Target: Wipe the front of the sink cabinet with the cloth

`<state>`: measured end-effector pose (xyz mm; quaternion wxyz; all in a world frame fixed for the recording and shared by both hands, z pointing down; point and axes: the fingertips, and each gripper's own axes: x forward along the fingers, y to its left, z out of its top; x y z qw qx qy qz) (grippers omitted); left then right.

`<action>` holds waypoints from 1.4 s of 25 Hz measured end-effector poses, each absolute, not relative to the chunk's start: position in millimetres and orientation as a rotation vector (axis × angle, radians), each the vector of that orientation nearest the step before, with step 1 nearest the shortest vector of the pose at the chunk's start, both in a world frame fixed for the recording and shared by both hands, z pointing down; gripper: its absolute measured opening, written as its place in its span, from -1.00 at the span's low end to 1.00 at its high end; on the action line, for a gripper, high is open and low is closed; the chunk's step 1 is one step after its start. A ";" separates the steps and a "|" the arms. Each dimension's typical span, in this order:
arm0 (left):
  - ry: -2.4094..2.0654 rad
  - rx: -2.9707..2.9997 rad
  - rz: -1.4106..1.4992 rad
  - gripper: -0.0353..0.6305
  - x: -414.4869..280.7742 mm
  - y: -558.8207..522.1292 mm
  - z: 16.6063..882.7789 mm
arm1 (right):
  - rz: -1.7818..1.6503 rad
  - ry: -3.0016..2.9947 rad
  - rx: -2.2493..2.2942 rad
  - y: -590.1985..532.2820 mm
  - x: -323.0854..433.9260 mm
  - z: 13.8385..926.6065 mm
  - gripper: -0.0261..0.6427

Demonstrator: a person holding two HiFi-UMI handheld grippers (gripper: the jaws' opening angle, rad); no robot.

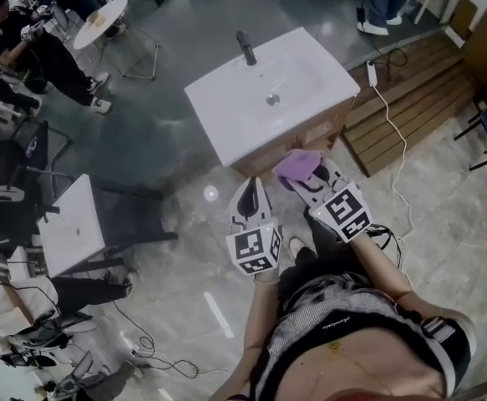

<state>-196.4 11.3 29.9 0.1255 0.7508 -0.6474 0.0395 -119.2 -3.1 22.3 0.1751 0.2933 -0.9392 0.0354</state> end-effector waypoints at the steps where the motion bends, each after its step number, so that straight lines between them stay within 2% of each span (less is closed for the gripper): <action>1: -1.892 2.177 0.119 -0.89 -196.4 7.0 31.1 | 0.106 -2.659 0.822 -9.2 -118.5 24.4 -0.44; 18: -1.969 1.991 0.166 -0.89 -220.1 -120.9 84.5 | 0.149 -2.666 0.590 -150.5 -149.0 81.4 -0.44; 35: -1.950 1.891 0.239 -0.89 -270.1 -72.8 219.6 | 0.228 -2.654 0.610 -113.0 -179.6 212.7 -0.44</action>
